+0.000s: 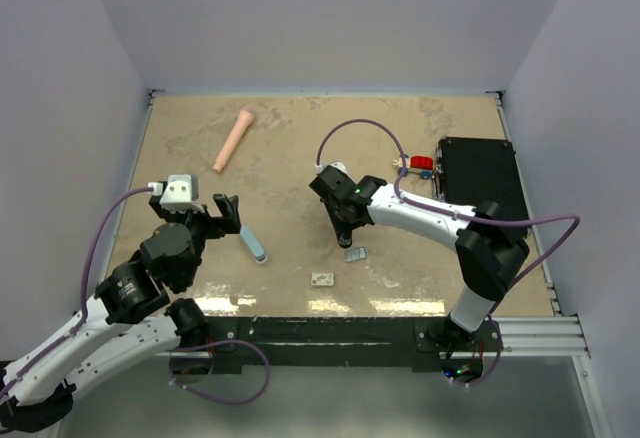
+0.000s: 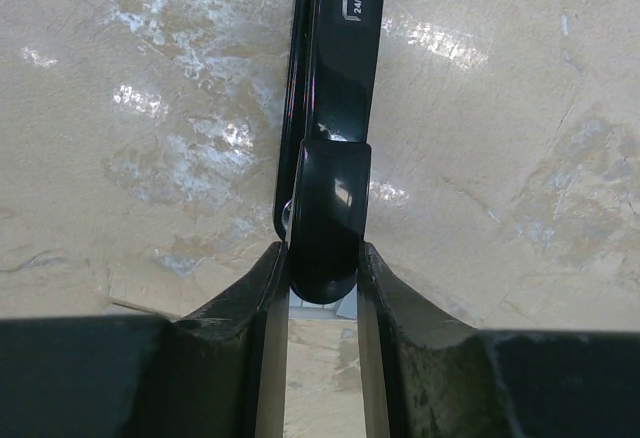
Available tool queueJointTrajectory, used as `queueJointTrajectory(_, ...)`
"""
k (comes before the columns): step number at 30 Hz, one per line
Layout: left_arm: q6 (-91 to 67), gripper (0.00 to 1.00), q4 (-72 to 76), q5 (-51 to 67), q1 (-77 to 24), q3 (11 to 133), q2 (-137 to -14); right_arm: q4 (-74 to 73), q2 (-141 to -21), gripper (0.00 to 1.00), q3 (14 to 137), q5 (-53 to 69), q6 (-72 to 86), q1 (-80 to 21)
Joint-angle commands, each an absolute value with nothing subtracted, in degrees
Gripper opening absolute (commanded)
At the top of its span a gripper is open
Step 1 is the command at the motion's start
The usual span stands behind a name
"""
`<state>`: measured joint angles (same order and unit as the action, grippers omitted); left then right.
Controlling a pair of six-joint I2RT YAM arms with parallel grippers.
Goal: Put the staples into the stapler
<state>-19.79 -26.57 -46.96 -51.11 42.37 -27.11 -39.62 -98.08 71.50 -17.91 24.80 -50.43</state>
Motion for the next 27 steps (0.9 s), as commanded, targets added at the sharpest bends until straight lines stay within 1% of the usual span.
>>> queueJointTrajectory(1,-17.75,0.95,-24.43,-45.26,-50.01,42.19,-27.51,-36.22,-98.88,0.15,69.00,-15.12,24.87,-49.83)
queueJointTrajectory(2,-17.84,0.95,-24.17,-45.26,-50.01,42.10,-27.60,-35.78,-98.96,0.12,67.95,-14.77,24.79,-49.57)
queueJointTrajectory(5,-17.58,0.95,-24.00,-45.09,-49.83,42.01,-27.86,-33.93,-99.84,0.07,65.93,-13.10,24.43,-49.48)
queueJointTrajectory(11,-17.58,0.95,-23.73,-44.83,-49.40,41.84,-28.21,-29.71,-102.65,0.01,61.97,-10.73,24.08,-49.40)
queueJointTrajectory(15,-17.32,0.95,-23.47,-44.65,-49.31,41.75,-28.48,-28.21,-104.24,0.00,60.82,-9.58,24.08,-49.48)
queueJointTrajectory(18,-17.31,0.95,-23.38,-44.56,-49.22,41.75,-28.48,-29.79,-102.40,0.01,62.83,-11.24,23.56,-49.48)
queueJointTrajectory(19,-17.31,0.95,-23.38,-44.65,-49.04,41.75,-28.56,-31.27,-101.70,0.09,63.89,-12.12,23.38,-49.48)
queueJointTrajectory(21,-17.31,0.95,-23.20,-44.56,-48.96,41.75,-28.39,-32.78,-99.59,0.18,67.92,-14.49,22.33,-49.48)
queueJointTrajectory(22,-17.40,0.95,-23.20,-44.73,-48.87,41.75,-28.30,-33.91,-99.06,0.32,69.33,-15.20,21.98,-49.48)
queueJointTrajectory(24,-17.31,0.95,-23.29,-45.00,-48.69,41.66,-28.13,-34.45,-97.39,0.40,73.29,-17.66,21.01,-49.48)
queueJointTrajectory(25,-17.40,0.95,-23.20,-45.09,-48.60,41.66,-28.04,-34.63,-96.86,0.47,74.34,-18.28,20.66,-49.31)
queueJointTrajectory(27,-17.49,0.95,-23.20,-45.79,-48.43,41.49,-27.60,-34.37,-95.20,0.56,77.07,-20.12,19.96,-48.78)
